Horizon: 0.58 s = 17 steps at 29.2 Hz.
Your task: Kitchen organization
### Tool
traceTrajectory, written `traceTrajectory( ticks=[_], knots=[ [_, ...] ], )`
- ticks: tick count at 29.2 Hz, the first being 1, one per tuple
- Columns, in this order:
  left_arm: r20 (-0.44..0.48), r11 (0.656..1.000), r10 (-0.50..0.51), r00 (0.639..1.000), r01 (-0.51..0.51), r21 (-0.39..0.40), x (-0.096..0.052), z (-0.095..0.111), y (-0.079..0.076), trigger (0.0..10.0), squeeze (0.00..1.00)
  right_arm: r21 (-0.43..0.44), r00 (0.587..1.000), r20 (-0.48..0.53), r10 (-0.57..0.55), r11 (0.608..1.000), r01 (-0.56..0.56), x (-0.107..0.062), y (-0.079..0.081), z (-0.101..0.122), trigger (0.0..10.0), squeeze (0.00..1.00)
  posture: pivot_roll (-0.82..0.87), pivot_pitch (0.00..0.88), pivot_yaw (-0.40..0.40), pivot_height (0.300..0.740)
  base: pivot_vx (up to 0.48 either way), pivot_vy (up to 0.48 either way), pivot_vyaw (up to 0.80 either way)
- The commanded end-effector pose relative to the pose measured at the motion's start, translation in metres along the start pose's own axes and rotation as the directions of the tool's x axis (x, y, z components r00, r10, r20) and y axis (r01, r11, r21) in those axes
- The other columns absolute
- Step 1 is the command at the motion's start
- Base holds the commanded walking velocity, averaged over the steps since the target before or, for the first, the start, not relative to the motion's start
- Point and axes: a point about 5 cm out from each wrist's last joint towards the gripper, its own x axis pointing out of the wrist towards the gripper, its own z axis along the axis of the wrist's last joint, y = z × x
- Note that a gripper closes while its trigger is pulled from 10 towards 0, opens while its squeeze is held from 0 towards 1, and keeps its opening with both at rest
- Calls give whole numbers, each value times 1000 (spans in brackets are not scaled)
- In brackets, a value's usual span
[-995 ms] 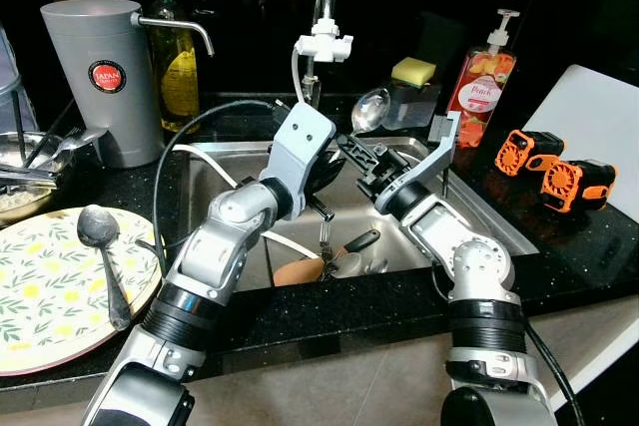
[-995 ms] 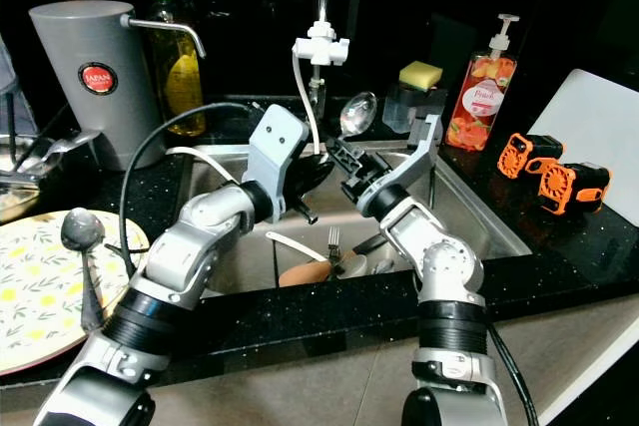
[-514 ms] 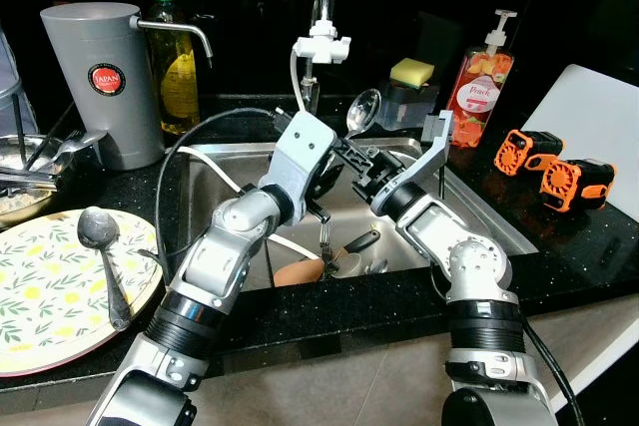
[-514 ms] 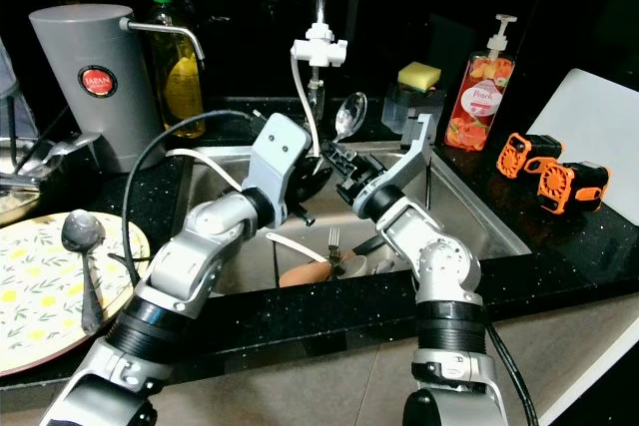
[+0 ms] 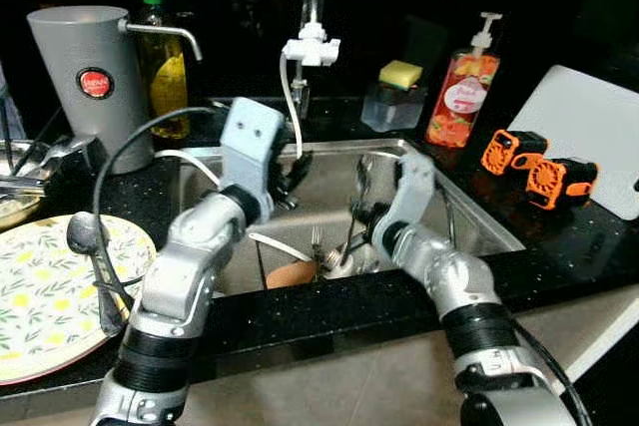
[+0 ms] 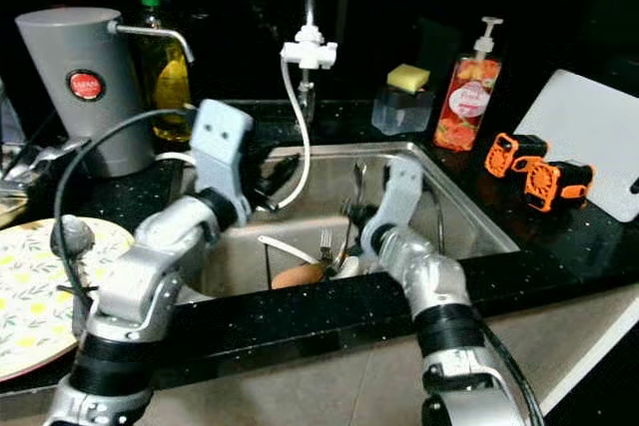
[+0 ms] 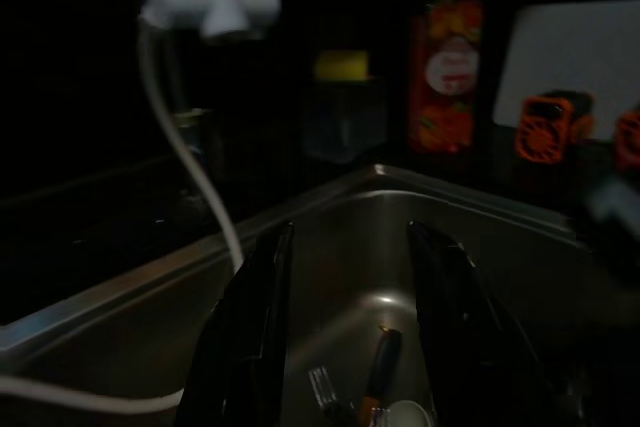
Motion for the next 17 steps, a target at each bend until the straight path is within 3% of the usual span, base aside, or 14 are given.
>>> traceTrajectory(
  ticks=[1, 5, 6, 7, 10, 12, 15, 16, 17],
  knots=[
    [-16, 999, 39, 999, -38, 4, -7, 1, 8, 10000, 0, -44, 997, -71, -23, 999, 20, 2, -2, -18, 10000, 0, 157, 25, -77, 740, 0, 0, 0],
    [-19, 996, 82, 996, -82, 17, -15, 5, 17, 10000, 0, -69, 993, -113, -14, 998, 7, 4, 1, -30, 10000, 0, 167, 23, -82, 740, 0, 0, 0],
    [-23, 995, 99, 995, -98, 30, -19, 6, 20, 10000, 0, -72, 992, -122, -9, 997, 0, 5, 2, -33, 10000, 565, 172, 24, -86, 740, 0, 0, 0],
    [-32, 993, 113, 993, -112, 43, -24, 6, 23, 10000, 0, -67, 992, -125, 2, 998, -11, 6, 3, -35, 10000, 1000, 174, 25, -87, 740, 0, 0, 0],
    [-41, 991, 123, 992, -121, 50, -27, 6, 24, 10000, 0, -58, 992, -124, 12, 998, -20, 6, 4, -36, 10000, 1000, 175, 26, -88, 740, 0, 0, 0],
    [-53, 989, 136, 989, -133, 58, -30, 5, 24, 10000, 0, -1, 996, -69, 53, 999, -53, 7, 7, -27, 10000, 1000, 179, 29, -91, 740, 0, 0, 0],
    [-56, 989, 140, 989, -136, 63, -32, 6, 23, 10000, 0, 15, 997, -24, 77, 997, -77, 6, 9, -18, 10000, 1000, 178, 34, -92, 740, 0, 0, 0],
    [-57, 988, 137, 989, -133, 74, -33, 8, 23, 10000, 0, 8, 996, 12, 92, 996, -92, 4, 9, -10, 10000, 0, 178, 34, -92, 740, 0, 0, 0],
    [-57, 988, 137, 989, -133, 74, -33, 8, 23, 10000, 0, 8, 996, 12, 92, 996, -92, 4, 9, -10, 10000, 0, 178, 34, -92, 740, 0, 0, 0]
  ],
)
